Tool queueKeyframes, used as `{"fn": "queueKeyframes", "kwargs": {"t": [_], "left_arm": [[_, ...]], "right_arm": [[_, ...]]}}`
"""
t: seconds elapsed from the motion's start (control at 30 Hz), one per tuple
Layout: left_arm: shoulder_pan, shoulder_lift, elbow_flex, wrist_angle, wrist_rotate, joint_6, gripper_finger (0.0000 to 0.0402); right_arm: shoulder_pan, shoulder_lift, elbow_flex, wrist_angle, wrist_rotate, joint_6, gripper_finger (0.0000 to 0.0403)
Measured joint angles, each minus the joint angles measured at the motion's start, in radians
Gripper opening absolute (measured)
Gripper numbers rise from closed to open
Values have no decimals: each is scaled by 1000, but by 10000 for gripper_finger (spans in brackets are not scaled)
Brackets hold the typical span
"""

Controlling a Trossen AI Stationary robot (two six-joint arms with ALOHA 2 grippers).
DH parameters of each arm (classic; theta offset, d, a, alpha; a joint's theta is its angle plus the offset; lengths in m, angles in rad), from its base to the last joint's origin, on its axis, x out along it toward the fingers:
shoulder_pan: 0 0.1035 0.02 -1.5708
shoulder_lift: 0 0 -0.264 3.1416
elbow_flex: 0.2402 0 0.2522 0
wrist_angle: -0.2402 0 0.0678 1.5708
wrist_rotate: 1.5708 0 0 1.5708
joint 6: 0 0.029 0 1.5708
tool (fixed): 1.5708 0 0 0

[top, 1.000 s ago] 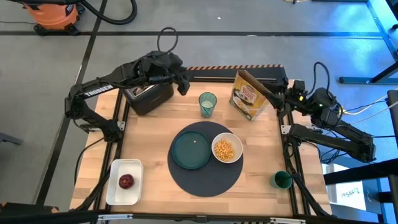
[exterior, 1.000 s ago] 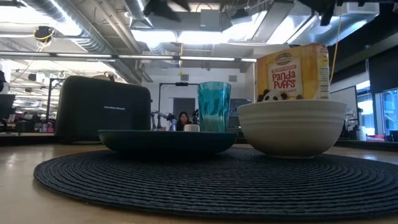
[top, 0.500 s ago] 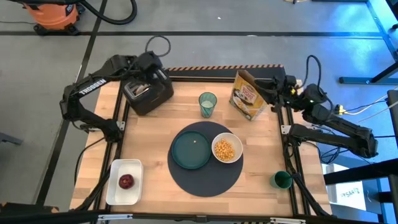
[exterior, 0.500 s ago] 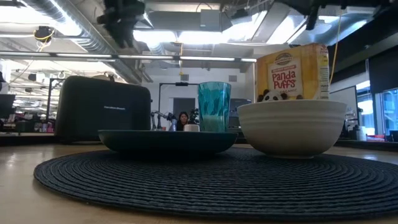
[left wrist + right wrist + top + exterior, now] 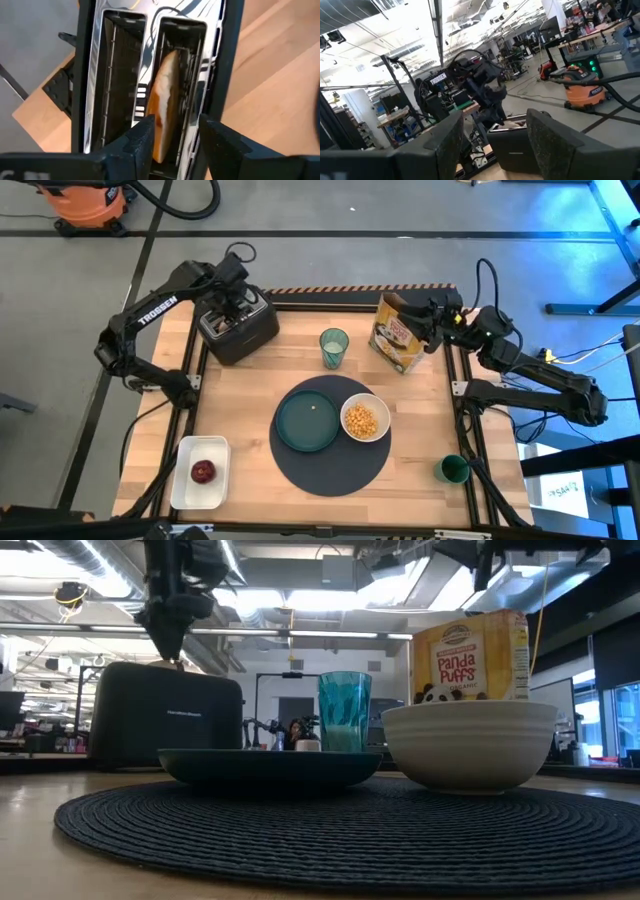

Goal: Arrange a breakfast setting
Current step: Put the bagel on the green plate

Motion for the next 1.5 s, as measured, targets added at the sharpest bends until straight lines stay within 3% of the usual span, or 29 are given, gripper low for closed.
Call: {"fn": "queueKeyframes", "kwargs": {"t": [0.37, 0.53, 0.7, 0.97, 1.07, 1.3, 1.5], "left_arm": [[45, -5, -92, 22, -37, 29, 104], [32, -3, -86, 19, -58, 24, 64], [19, 1, -36, 13, -68, 19, 12], [-31, -4, 151, -91, -50, 13, 8], [-78, -17, 245, -114, 20, 18, 7], [-200, -67, 295, -49, 418, 40, 9], [-414, -66, 125, 106, 462, -74, 9]], "right_arm": [[-1, 1, 2, -10, 48, -26, 207], [0, 1, 2, -16, 48, -24, 207], [0, 1, 2, -16, 57, -24, 207], [0, 0, 2, -34, 66, -22, 207], [0, 0, 2, -60, 66, -16, 207], [0, 0, 1, -68, 66, 0, 207], [0, -7, 1, -57, 66, 8, 207]]}}
